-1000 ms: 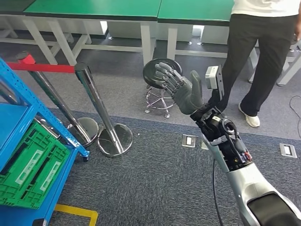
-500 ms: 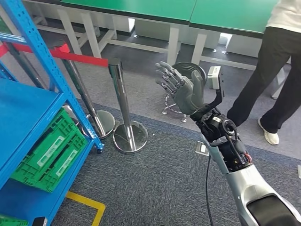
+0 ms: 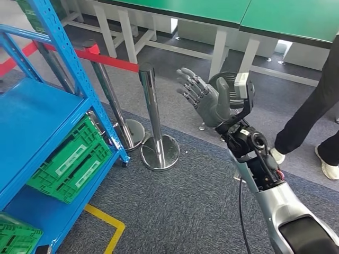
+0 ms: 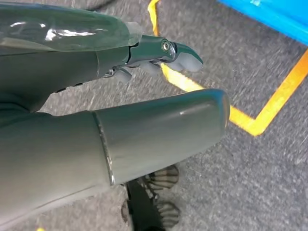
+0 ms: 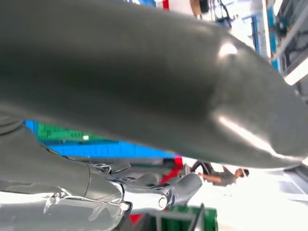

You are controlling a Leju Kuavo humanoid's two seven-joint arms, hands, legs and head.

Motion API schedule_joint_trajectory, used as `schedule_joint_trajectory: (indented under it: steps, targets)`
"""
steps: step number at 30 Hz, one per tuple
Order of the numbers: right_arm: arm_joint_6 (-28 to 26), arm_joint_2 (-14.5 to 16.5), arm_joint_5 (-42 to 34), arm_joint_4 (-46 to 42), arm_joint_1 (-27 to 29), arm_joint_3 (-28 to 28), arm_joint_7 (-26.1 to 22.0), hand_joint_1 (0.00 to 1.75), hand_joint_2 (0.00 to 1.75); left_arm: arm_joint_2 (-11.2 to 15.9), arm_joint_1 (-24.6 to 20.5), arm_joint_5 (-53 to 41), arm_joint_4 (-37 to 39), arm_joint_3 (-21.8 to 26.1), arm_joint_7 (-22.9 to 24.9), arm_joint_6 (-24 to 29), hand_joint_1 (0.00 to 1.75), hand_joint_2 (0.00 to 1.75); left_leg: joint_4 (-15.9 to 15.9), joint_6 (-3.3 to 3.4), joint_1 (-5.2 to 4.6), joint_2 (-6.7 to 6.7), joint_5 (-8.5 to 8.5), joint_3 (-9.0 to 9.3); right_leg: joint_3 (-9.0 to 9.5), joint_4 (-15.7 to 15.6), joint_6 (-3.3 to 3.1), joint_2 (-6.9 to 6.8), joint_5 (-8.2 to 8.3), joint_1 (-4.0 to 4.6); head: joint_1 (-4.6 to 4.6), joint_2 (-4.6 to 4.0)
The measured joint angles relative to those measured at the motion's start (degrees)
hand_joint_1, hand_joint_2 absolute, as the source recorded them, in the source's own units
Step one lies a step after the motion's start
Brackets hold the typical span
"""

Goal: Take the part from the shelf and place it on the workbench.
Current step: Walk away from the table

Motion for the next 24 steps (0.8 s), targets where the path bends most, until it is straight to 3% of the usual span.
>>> schedule_joint_trajectory:
  steps: [1,2,3,5,7,8,10,11,13,15,16,17,18,20,21,23,24]
  targets:
    - [0.05,0.00,0.01,0.13,0.08,0.05,-0.02,0.00,0.00,-0.03,0.02,0.03,0.00,0.00,0.01,-0.01,0.00,0.00,2.73,-0.17,0.13,0.30,-0.59,-1.54,0.03,0.00,-0.05,-0.58,-0.07,0.03,-0.13,0.00]
    - [0.10,0.00,0.02,0.23,0.13,0.13,-0.04,0.00,0.00,-0.05,0.04,0.05,0.00,0.00,0.01,-0.01,0.00,0.00,3.23,-0.29,0.24,0.47,-0.05,-1.99,0.09,0.00,-0.07,-1.15,-0.16,0.03,-0.23,0.00]
    - [0.12,0.01,0.03,0.31,0.16,0.19,-0.06,0.00,0.00,-0.05,0.05,0.07,0.00,0.00,0.02,-0.01,0.00,0.00,1.16,-0.33,0.33,0.67,1.52,-1.14,0.22,0.01,-0.02,-1.68,-0.28,0.01,-0.31,0.00]
    - [0.11,0.02,0.03,0.36,0.06,0.27,-0.11,0.00,0.00,0.08,0.02,0.08,0.00,0.00,0.02,-0.01,0.00,0.00,-7.54,-0.17,0.31,2.18,5.46,3.12,0.61,0.01,0.33,-2.63,-0.61,0.05,-0.43,0.00]
    - [0.13,0.02,0.03,0.37,-0.16,0.32,-0.16,0.00,0.00,0.18,-0.09,0.08,0.00,0.00,0.01,-0.01,0.00,0.00,-13.41,0.52,-0.05,3.39,7.27,6.04,0.90,0.01,0.88,-3.34,-0.96,0.30,-0.53,0.00]
    - [0.13,0.02,0.04,0.37,-0.24,0.35,-0.18,0.00,0.00,0.19,-0.12,0.09,0.00,0.00,0.01,-0.01,0.00,0.00,-14.17,0.93,-0.28,3.46,7.19,6.34,1.00,-0.01,1.18,-3.68,-1.10,0.44,-0.50,0.00]
    - [0.15,0.02,0.05,0.38,-0.33,0.43,-0.19,0.00,0.00,0.20,-0.09,0.09,0.00,0.00,0.01,-0.01,0.00,0.00,-14.20,1.73,-0.34,2.39,7.19,6.34,1.21,-0.05,1.83,-4.09,-1.39,0.36,-0.34,0.00]
    - [0.14,0.03,0.05,0.38,-0.35,0.46,-0.19,0.00,0.00,0.21,-0.09,0.09,0.00,0.00,0.01,-0.01,0.00,0.00,-14.36,2.08,-0.23,1.95,7.23,6.49,1.05,0.46,2.14,-3.51,-1.90,0.25,-0.26,0.00]
    - [0.08,0.03,0.05,0.39,-0.34,0.50,-0.19,0.00,0.00,0.24,-0.21,0.08,0.00,0.00,0.02,-0.04,0.00,0.00,-14.68,2.80,0.06,1.08,7.33,6.84,-1.01,5.12,2.47,-1.24,-4.67,0.06,0.11,0.00]
    - [-0.13,0.02,0.07,0.50,-0.13,0.50,-0.16,0.00,0.00,0.19,-0.30,0.02,0.00,0.00,0.01,-0.10,0.00,0.00,-14.68,3.18,-0.09,0.08,7.25,6.92,-5.21,13.90,2.56,0.41,-8.48,0.15,0.70,0.00]
    - [-0.21,0.02,0.07,0.58,0.06,0.49,-0.13,0.00,0.00,0.14,-0.29,-0.03,0.00,0.00,0.01,-0.13,0.00,0.00,-14.66,3.23,-0.15,-0.51,7.22,6.96,-7.01,17.30,2.58,0.63,-9.44,0.19,0.92,0.00]
    - [-0.28,0.02,0.07,0.64,0.20,0.49,-0.10,0.00,0.00,0.10,-0.26,-0.07,0.00,0.00,0.01,-0.15,0.00,0.00,-14.63,3.25,-0.19,-1.14,7.18,7.03,-7.85,18.51,2.56,0.72,-9.15,0.20,1.08,0.00]
    - [-0.31,0.02,0.07,0.67,0.28,0.49,-0.07,0.00,0.00,0.07,-0.25,-0.10,0.00,0.00,0.01,-0.16,0.00,0.00,-14.57,3.21,-0.21,-1.79,7.13,7.16,-7.46,17.10,2.47,0.78,-7.59,0.17,1.21,0.00]
    - [-0.36,0.02,0.07,0.68,0.21,0.47,-0.02,0.00,0.00,0.03,-0.28,-0.20,0.00,-0.01,0.01,-0.25,0.00,0.00,-14.37,2.96,-0.17,-3.06,6.88,7.44,-4.17,9.11,2.14,1.99,-2.79,0.07,1.60,0.00]
    - [-0.39,0.02,0.07,0.69,0.17,0.45,0.01,0.00,0.00,0.02,-0.37,-0.27,0.00,-0.02,0.01,-0.34,0.00,0.00,-14.12,2.76,-0.22,-3.63,6.75,7.40,-2.46,5.19,1.97,3.01,-1.16,-0.03,1.69,0.00]
    - [-0.47,0.02,0.07,0.70,0.20,0.42,0.09,0.00,0.00,-0.01,-0.48,-0.47,0.00,-0.04,0.05,-0.53,0.00,0.00,-13.79,2.21,-0.13,-4.62,6.76,6.89,-0.64,1.46,1.61,4.35,-0.44,-0.02,1.67,0.00]
    - [-0.50,0.02,0.07,0.70,0.24,0.42,0.13,0.00,0.00,-0.02,-0.49,-0.56,0.00,-0.05,0.11,-0.58,0.00,0.00,-13.76,1.87,-0.09,-5.11,6.91,6.62,-0.39,1.11,1.41,4.17,-0.56,0.06,1.61,0.00]
